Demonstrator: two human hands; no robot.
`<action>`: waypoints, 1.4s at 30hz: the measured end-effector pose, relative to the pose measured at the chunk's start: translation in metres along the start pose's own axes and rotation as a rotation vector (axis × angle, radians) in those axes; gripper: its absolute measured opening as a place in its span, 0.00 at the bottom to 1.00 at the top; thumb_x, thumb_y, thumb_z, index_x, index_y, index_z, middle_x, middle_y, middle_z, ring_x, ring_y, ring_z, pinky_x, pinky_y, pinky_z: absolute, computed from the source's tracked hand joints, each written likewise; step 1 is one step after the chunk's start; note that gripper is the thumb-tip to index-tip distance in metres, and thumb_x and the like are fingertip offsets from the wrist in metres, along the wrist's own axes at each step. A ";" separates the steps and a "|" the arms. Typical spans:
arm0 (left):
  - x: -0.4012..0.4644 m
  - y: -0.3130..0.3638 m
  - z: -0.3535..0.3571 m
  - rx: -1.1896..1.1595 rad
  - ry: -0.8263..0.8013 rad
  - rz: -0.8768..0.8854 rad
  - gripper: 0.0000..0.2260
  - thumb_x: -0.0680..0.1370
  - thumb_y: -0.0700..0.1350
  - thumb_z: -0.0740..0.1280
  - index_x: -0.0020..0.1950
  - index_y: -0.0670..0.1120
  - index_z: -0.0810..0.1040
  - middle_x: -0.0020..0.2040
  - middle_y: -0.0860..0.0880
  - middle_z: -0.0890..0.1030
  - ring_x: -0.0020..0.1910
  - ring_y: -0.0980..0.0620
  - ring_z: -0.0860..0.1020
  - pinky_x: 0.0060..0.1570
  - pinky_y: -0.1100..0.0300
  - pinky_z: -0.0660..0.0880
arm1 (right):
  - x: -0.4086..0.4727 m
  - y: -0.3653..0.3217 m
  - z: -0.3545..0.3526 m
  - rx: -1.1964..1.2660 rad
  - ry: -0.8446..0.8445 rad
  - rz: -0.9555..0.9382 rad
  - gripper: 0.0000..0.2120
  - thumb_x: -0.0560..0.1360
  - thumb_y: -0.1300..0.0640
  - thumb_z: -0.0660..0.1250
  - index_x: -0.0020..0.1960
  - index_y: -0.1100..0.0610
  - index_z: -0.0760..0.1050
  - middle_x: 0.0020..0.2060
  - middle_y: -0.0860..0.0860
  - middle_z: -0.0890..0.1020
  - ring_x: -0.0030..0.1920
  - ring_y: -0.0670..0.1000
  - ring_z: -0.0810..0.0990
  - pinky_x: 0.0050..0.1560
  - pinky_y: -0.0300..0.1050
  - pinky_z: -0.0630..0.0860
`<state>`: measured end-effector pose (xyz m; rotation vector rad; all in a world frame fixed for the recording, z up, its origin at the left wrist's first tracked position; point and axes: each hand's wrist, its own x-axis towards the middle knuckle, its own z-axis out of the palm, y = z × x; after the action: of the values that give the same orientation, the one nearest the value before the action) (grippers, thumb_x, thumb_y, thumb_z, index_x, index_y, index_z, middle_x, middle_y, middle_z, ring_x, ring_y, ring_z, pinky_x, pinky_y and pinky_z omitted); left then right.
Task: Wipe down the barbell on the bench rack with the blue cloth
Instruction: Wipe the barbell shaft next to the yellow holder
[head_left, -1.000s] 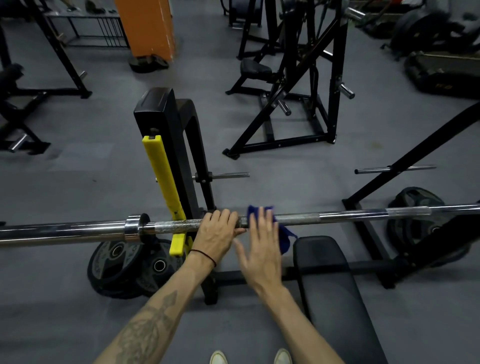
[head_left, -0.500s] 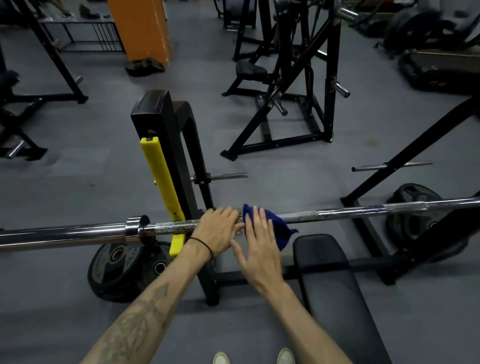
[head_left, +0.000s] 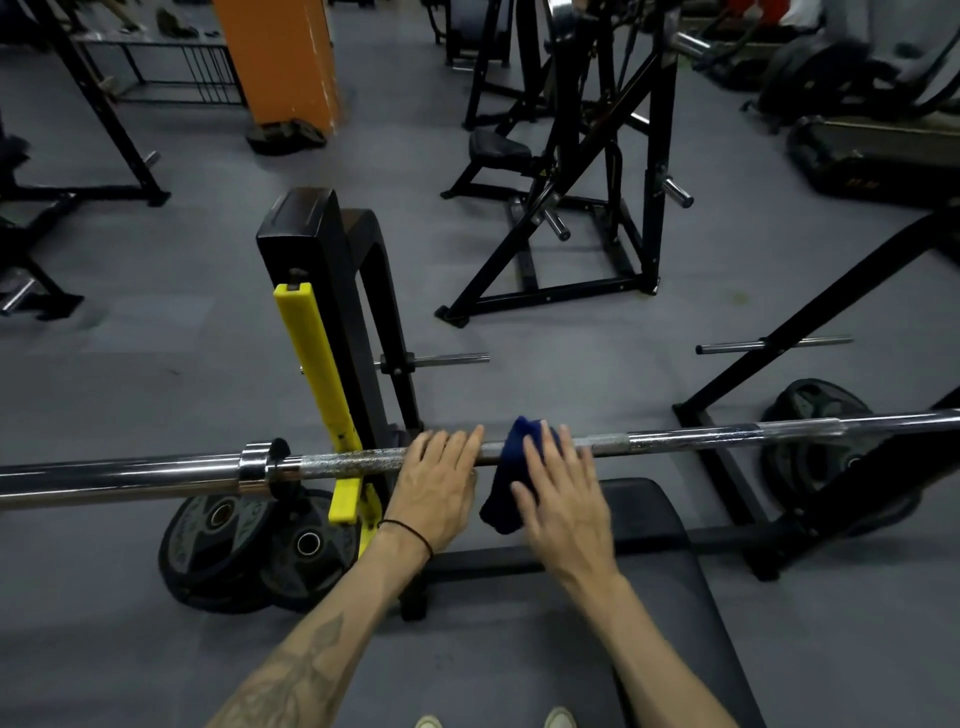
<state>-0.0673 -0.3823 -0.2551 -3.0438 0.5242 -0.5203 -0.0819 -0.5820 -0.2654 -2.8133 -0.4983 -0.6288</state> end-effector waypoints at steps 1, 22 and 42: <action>0.001 0.001 -0.001 -0.003 0.014 0.000 0.26 0.79 0.51 0.63 0.76 0.44 0.67 0.62 0.46 0.76 0.58 0.44 0.74 0.68 0.46 0.66 | -0.001 0.011 -0.003 -0.013 0.016 0.060 0.28 0.87 0.45 0.52 0.80 0.61 0.65 0.82 0.56 0.60 0.83 0.58 0.56 0.82 0.59 0.53; 0.038 -0.012 -0.020 -0.006 -0.077 0.018 0.18 0.82 0.58 0.53 0.44 0.51 0.76 0.33 0.50 0.80 0.28 0.47 0.79 0.27 0.55 0.75 | -0.001 -0.007 0.000 0.140 -0.005 -0.021 0.31 0.86 0.41 0.54 0.81 0.61 0.63 0.82 0.58 0.60 0.83 0.57 0.56 0.82 0.56 0.52; 0.039 0.011 -0.016 -0.046 -0.025 -0.162 0.21 0.83 0.55 0.49 0.45 0.52 0.79 0.41 0.52 0.80 0.41 0.48 0.77 0.47 0.50 0.73 | 0.006 -0.033 -0.003 0.324 -0.021 0.292 0.38 0.85 0.35 0.48 0.84 0.60 0.52 0.83 0.57 0.51 0.84 0.51 0.43 0.82 0.51 0.42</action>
<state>-0.0421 -0.4049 -0.2279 -3.1495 0.2940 -0.4801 -0.0898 -0.5510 -0.2556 -2.5171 -0.1664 -0.4162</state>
